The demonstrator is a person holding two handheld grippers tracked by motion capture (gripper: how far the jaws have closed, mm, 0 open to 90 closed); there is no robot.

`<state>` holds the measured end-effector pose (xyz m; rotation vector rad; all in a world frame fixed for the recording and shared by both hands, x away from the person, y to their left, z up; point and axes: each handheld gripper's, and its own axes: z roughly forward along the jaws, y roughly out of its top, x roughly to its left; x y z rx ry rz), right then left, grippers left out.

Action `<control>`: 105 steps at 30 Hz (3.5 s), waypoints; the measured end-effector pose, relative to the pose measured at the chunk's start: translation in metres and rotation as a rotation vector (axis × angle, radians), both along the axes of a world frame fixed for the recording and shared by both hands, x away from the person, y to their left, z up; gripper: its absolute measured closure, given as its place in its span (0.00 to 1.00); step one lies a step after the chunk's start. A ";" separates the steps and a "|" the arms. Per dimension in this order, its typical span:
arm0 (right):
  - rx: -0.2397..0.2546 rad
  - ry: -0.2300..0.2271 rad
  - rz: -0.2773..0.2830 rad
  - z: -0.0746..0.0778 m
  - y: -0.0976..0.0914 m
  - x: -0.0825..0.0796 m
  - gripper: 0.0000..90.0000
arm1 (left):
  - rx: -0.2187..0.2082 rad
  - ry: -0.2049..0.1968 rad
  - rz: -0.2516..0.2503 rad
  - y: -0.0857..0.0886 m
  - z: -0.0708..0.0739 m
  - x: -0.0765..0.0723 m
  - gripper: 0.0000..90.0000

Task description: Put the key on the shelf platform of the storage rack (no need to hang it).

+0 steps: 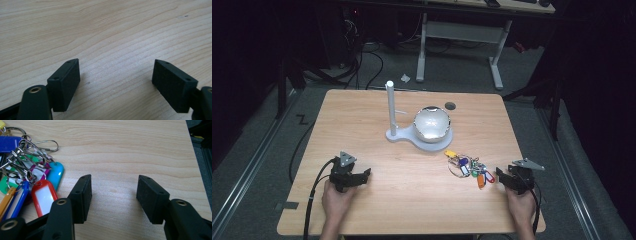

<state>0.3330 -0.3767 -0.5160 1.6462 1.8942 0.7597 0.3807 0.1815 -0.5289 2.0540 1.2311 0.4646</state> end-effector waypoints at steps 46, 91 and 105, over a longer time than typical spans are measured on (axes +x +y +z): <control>0.034 -0.006 0.011 0.002 -0.001 -0.002 0.51 | 0.000 0.000 0.000 0.000 0.000 0.000 0.26; 0.100 -0.028 0.183 0.049 0.051 0.013 0.50 | -0.001 0.000 0.000 0.000 0.000 0.000 0.25; 0.093 0.040 0.225 0.036 0.071 0.035 0.50 | -0.001 0.000 0.000 0.000 0.000 0.000 0.25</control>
